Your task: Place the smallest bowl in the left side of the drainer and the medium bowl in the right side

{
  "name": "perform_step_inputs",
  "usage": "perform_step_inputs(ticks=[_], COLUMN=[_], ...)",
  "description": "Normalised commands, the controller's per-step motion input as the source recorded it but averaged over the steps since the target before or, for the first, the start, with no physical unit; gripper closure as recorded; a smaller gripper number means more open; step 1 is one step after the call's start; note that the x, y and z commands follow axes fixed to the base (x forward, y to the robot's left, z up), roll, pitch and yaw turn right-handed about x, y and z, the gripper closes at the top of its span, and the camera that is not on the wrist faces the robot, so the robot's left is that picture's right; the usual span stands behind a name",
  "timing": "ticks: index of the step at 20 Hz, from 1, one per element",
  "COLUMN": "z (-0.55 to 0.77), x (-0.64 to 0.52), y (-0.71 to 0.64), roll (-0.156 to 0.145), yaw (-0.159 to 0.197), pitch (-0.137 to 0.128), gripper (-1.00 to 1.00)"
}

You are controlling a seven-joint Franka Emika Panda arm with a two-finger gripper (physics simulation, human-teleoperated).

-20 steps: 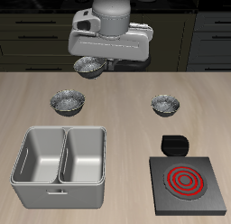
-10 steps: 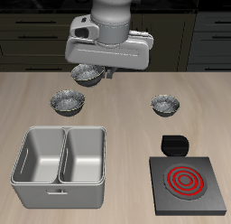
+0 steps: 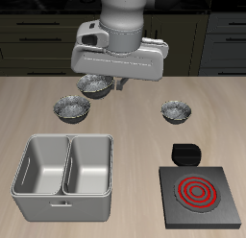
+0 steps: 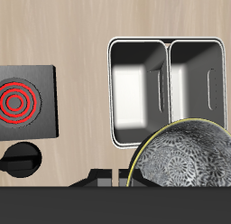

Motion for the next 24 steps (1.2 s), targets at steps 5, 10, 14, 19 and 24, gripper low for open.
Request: perform_step_inputs(ticks=[5,10,14,19,24], z=[0.02,-0.04,-0.15,-0.22,-0.15], x=[0.22,0.27,0.19,0.08,0.05], y=[0.0,-0.11,-0.1,0.08,0.07], roll=[-0.017,-0.041,-0.03,0.014,0.01], yaw=[-0.005,-0.028,-0.003,-0.006,-0.01], pitch=[-0.029,0.011,0.008,0.022,0.014], gripper=[1.0,1.0,1.0,1.0,1.0])
